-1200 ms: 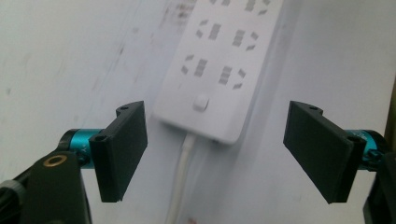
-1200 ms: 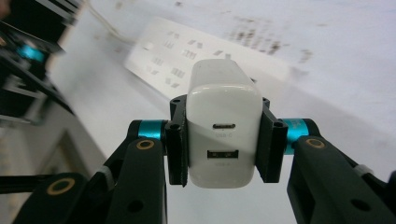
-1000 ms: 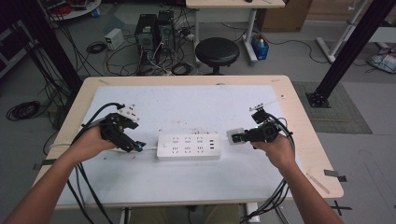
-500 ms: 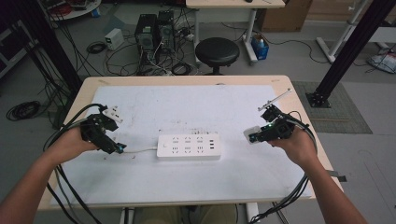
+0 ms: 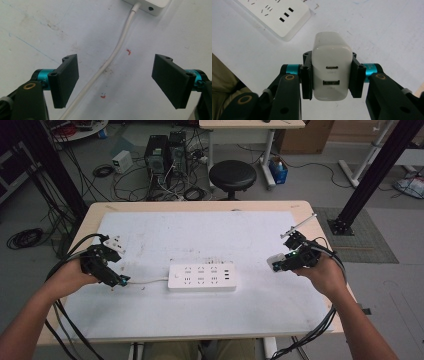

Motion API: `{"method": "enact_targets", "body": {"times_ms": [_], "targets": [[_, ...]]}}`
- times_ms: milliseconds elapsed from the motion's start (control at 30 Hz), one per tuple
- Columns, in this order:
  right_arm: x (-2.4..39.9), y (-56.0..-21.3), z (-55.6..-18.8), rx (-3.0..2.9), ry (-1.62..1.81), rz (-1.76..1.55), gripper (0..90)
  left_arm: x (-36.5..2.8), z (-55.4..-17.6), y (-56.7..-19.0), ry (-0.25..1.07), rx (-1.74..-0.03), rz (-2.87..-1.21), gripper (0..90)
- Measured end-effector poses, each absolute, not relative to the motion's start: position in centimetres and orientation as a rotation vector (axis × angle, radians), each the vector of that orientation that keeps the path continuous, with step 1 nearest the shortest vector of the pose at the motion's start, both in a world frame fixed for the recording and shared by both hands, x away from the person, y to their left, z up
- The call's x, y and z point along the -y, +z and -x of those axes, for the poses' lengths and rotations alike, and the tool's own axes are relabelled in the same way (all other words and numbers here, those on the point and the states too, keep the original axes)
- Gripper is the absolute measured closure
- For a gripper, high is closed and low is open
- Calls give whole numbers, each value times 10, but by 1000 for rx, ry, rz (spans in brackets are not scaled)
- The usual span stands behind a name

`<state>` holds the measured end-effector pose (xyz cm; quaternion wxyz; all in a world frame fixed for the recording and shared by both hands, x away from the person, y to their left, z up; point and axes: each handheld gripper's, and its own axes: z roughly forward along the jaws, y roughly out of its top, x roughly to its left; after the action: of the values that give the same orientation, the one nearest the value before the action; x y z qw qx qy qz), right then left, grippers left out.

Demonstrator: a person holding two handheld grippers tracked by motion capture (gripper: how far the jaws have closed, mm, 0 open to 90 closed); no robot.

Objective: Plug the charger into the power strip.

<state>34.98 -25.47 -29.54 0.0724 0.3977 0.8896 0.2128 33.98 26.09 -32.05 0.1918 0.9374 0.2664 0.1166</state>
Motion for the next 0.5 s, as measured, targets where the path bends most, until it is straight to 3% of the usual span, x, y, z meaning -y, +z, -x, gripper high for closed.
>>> {"method": "enact_targets", "body": {"times_ms": [500], "targets": [[186,-284,-370,-2761,597,-951,619,-250,-342,-324,329,-710,-2637,217]]}}
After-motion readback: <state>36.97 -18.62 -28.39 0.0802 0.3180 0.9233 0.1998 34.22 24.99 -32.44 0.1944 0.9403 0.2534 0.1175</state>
